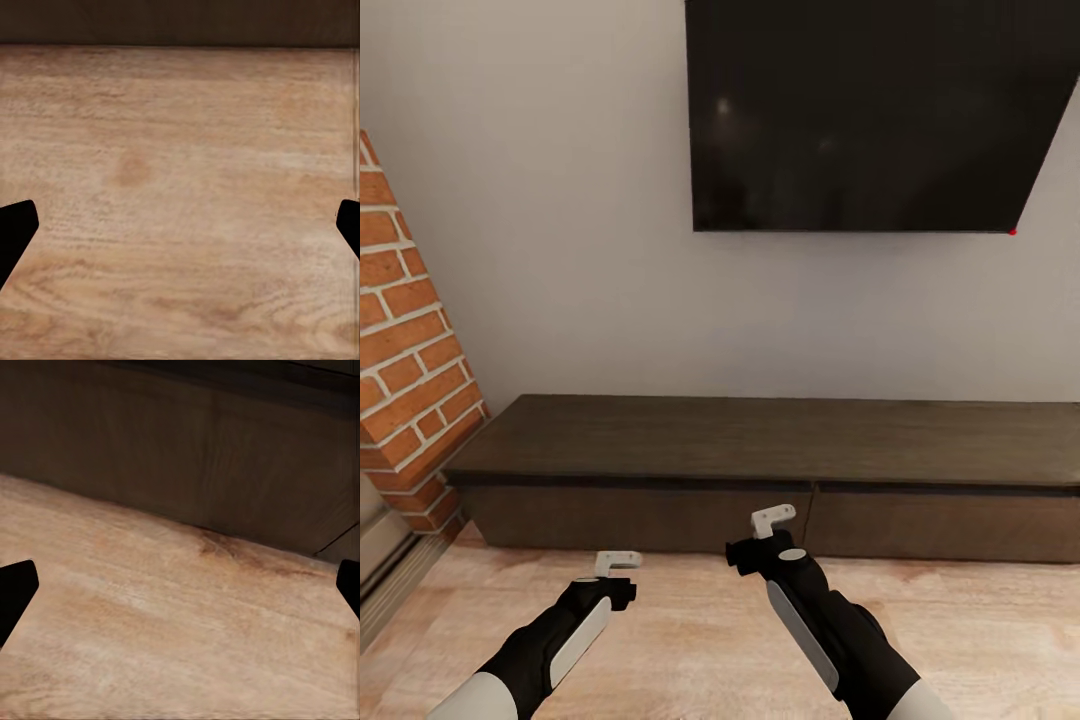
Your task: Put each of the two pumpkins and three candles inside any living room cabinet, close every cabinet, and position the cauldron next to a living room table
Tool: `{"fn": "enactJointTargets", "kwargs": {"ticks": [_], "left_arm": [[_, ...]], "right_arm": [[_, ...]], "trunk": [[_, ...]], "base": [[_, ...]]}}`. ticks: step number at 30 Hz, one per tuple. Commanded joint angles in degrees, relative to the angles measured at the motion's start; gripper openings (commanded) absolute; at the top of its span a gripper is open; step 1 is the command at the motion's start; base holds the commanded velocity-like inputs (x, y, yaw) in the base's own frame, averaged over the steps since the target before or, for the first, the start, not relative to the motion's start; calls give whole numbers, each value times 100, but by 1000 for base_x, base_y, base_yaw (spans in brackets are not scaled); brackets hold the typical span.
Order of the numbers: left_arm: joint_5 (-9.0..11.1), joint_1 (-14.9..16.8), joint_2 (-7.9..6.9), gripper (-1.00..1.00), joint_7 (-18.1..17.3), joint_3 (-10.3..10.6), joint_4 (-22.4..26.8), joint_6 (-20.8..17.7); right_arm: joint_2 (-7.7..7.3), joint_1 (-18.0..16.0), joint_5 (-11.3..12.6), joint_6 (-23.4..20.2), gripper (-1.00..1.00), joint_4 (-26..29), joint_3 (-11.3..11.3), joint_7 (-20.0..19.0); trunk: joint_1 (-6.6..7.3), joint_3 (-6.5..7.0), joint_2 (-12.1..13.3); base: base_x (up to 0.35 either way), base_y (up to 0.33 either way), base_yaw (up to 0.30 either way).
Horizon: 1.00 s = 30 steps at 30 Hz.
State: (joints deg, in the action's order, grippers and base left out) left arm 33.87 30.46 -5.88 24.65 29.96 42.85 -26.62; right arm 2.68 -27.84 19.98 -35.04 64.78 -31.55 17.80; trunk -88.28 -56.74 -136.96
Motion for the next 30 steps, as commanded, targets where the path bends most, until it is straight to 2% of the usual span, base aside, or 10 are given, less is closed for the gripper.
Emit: {"fn": "enactJointTargets", "kwargs": {"ticks": [1,12,30], "left_arm": [[62,4,-9,100,58,36,13,-10],[63,4,-9,100,58,35,13,-2],[63,4,-9,100,49,35,6,-1]], "right_arm": [[-2,-7,73,-16,100,4,-10,51],[-4,-11,144,-29,100,-9,55,6],[-1,-11,147,-28,100,-33,50,4]], "trunk": [[26,11,39],[267,183,480],[663,464,1202]], "base": [[-194,0,-139],[-223,0,-244],[-16,0,-272]]}}
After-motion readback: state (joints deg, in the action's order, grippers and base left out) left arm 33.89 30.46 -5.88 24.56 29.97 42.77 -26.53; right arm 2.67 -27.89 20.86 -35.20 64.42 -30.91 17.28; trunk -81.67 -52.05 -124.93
